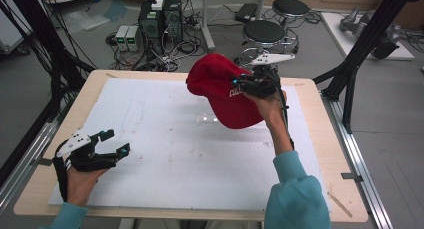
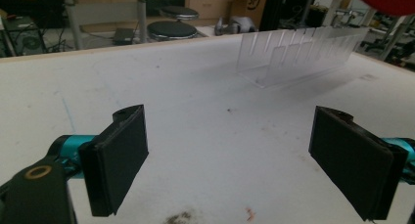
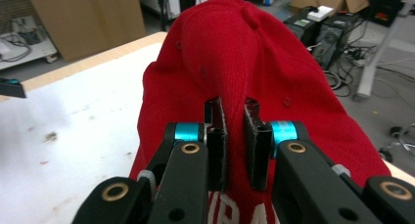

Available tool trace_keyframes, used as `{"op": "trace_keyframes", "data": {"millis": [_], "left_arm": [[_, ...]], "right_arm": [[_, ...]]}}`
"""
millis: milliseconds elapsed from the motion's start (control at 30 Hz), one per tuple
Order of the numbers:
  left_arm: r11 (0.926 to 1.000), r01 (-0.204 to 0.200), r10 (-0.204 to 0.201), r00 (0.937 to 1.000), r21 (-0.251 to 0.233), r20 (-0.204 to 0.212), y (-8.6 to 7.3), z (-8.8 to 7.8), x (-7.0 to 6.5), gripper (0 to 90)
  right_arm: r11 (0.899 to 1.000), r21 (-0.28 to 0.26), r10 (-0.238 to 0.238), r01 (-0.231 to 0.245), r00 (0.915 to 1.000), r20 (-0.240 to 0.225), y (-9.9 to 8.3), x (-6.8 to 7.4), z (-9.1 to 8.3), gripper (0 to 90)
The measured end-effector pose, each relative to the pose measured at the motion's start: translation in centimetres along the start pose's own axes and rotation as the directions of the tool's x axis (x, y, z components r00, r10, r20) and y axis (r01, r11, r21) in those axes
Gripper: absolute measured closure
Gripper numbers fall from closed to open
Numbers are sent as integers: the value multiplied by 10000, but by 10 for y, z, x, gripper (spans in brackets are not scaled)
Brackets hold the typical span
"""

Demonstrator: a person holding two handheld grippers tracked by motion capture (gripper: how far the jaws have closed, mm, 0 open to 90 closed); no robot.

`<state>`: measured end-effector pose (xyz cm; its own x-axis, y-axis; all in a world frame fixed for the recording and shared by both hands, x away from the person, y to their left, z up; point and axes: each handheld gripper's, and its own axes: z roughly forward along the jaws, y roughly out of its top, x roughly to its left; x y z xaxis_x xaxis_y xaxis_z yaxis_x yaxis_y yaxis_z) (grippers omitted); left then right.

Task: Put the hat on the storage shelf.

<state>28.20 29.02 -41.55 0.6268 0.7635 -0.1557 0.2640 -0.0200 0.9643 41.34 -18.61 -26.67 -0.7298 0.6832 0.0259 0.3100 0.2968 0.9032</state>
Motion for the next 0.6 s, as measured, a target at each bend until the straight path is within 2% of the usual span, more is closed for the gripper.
{"op": "trace_keyframes", "data": {"millis": [67,233,433,600], "left_arm": [[9999,150,-149,9996,-52,254,5,1,-3,146],[9999,166,-164,9978,-30,645,18,8,-14,146],[9998,-26,3,9942,214,1074,30,22,-28,144],[9990,-171,106,9885,420,1509,35,34,-40,143]], "right_arm": [[9999,50,-95,95,9999,-76,1,4,1,825],[9993,-179,-325,319,9988,-367,4,15,4,825],[9987,-377,-364,333,9959,-830,6,29,7,825],[9971,-574,-560,497,9918,-1145,6,43,10,825]]}}
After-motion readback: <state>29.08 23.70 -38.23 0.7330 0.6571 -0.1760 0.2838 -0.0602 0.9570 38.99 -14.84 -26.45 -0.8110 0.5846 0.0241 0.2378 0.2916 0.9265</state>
